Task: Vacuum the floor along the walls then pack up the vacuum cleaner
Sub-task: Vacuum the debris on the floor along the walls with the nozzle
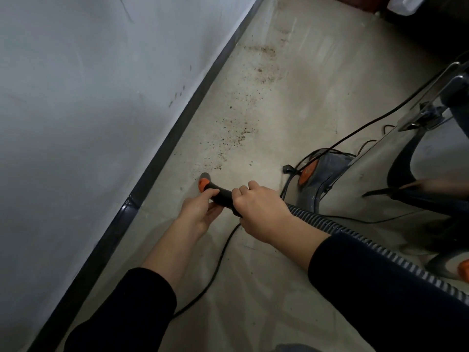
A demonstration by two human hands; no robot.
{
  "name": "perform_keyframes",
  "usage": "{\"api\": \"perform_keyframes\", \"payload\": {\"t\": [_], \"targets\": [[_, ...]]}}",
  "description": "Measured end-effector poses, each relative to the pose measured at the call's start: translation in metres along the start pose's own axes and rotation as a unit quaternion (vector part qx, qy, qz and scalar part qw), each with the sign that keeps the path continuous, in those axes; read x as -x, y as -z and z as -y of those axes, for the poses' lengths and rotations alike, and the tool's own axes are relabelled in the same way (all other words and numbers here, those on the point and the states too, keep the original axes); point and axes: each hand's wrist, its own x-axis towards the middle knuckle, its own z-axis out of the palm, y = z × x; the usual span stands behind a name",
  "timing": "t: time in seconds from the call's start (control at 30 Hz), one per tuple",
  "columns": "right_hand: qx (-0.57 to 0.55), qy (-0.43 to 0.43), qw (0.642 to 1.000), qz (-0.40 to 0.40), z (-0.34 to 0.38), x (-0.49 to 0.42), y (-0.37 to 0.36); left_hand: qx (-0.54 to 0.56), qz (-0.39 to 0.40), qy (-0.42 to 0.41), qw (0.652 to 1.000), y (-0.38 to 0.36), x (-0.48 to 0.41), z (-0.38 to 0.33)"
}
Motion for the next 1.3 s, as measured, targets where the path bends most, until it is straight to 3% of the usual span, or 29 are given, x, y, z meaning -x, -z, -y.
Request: {"api": "perform_keyframes", "payload": {"t": [0.63, 1.3], "targets": [[-0.016, 0.063, 0.998, -0.005, 0.032, -0.009, 0.008, 0.013, -0.05, 0.005, 0.999, 0.042, 0.02, -0.012], [-0.008, -0.034, 0.999, 0.031, 0.02, -0.031, 0.014, -0.009, -0.003, 0.031, 0.999, 0.011, -0.01, -0.036]]}}
